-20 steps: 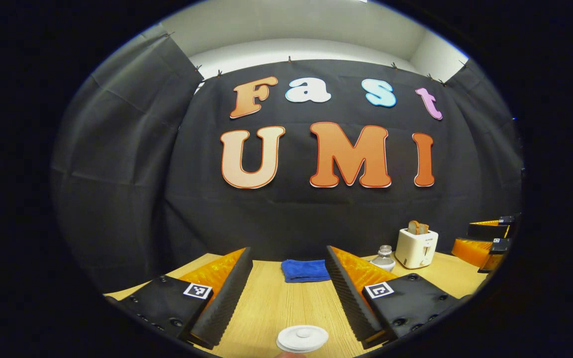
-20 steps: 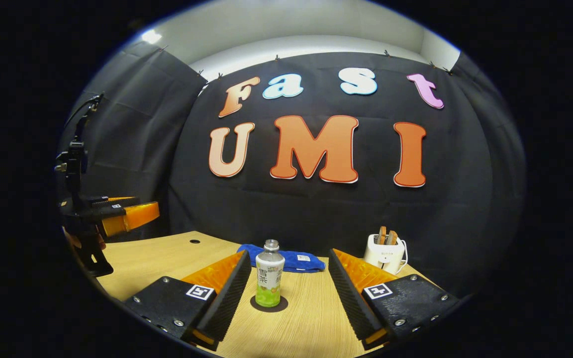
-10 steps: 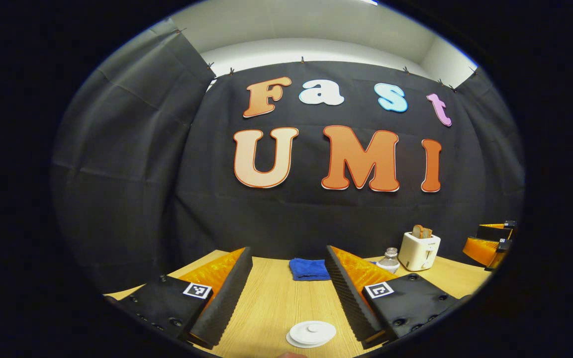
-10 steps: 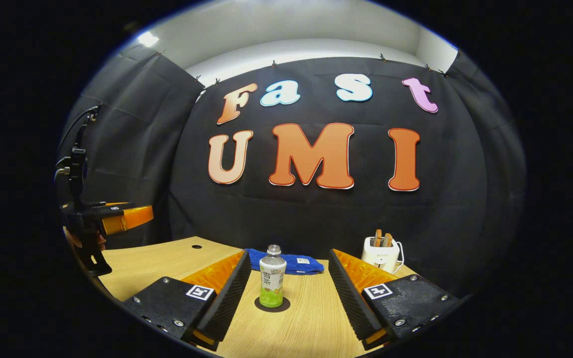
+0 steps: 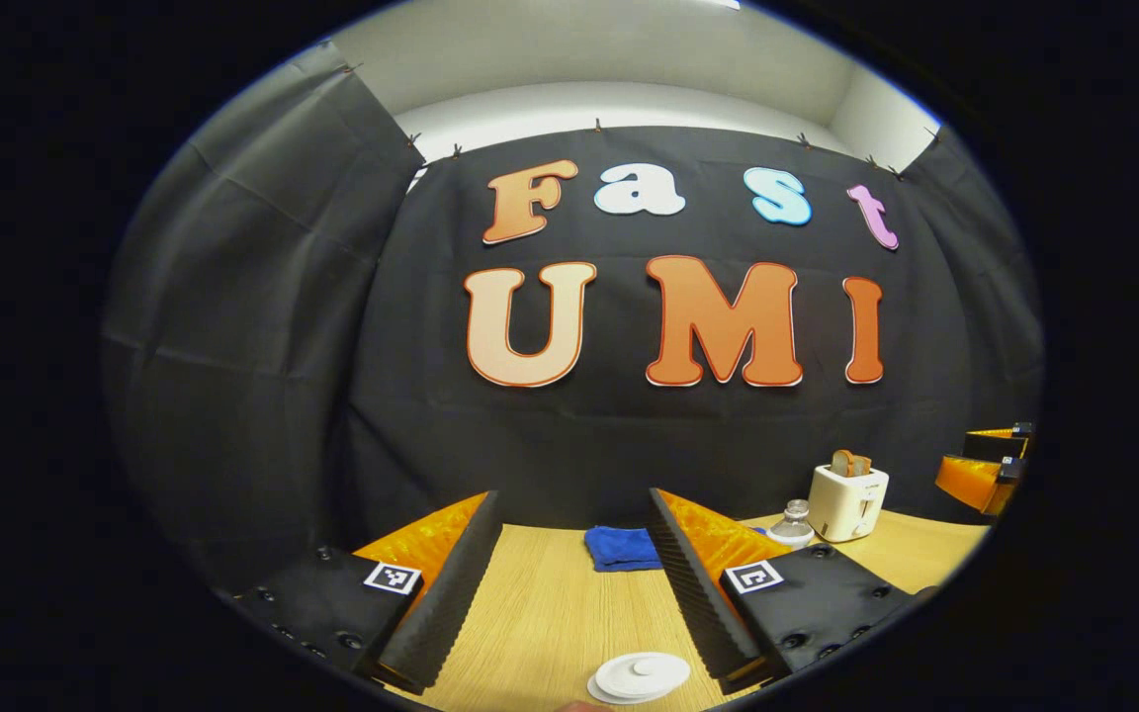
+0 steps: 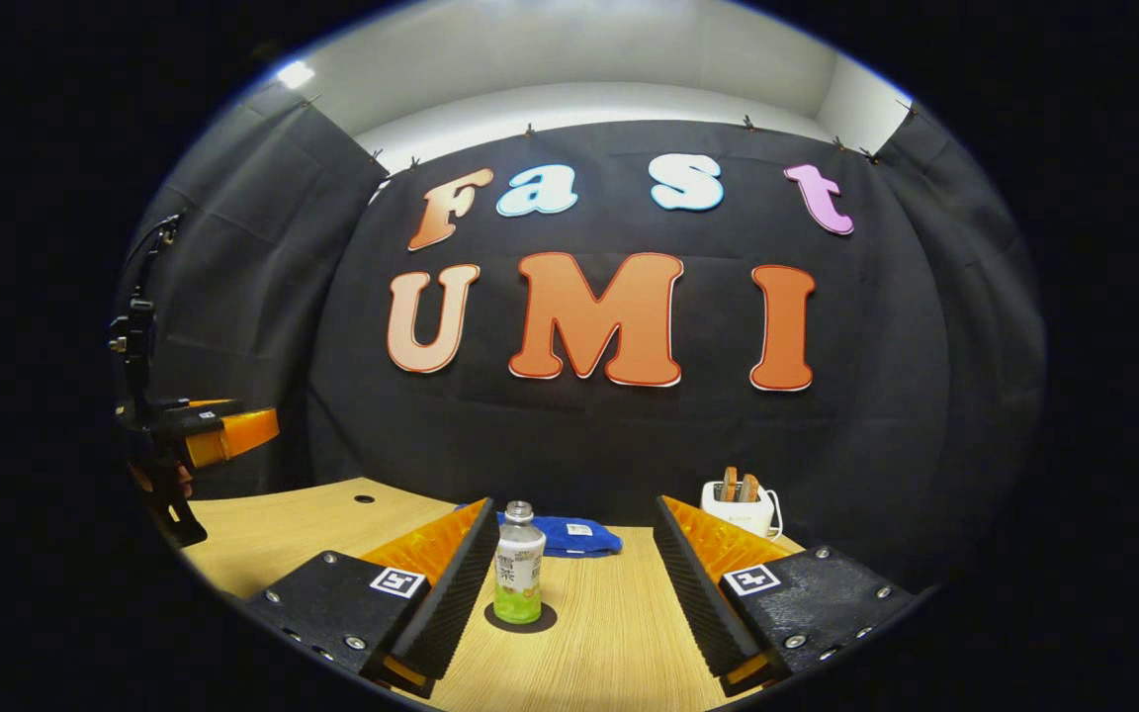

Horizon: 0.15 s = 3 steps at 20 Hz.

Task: Open the teacup lid with one hand, grasp the water bottle and pour water into the teacup with the other hand; after pouring, place the water bottle on the coaster and then close the teacup lid.

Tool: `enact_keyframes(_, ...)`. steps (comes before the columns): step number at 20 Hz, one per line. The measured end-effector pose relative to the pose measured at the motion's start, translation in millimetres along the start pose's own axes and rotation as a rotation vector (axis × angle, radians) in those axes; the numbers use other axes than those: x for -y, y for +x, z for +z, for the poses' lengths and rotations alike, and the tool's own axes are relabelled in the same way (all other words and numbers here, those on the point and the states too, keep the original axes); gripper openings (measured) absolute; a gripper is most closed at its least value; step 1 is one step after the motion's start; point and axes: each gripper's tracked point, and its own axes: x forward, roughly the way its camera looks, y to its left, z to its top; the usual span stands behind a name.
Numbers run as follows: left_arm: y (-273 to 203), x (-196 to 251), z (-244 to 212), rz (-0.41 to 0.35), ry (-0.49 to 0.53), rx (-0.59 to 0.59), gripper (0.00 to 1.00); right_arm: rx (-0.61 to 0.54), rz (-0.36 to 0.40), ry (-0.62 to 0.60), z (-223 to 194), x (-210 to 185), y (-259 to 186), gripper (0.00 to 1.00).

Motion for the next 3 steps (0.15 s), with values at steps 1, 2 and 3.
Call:
enact_keyframes(1, 2.7, 0.2, -1.1, -0.009, 0.001, -0.002, 0.94, 0.006, -0.008, 0.002, 2.1, -0.9, 3.3, 0.94)
enact_keyframes(2, 6.7, -3.0, -2.7, -0.005, 0.011, 0.0, 0.95, 0.013, -0.014, -0.001, 5.0, -2.7, 7.3, 0.94)
enact_keyframes(3, 10.8, -6.1, -3.8, -0.003, 0.023, -0.001, 0.96, 0.014, -0.022, -0.009, 6.1, -3.8, 11.3, 0.94)
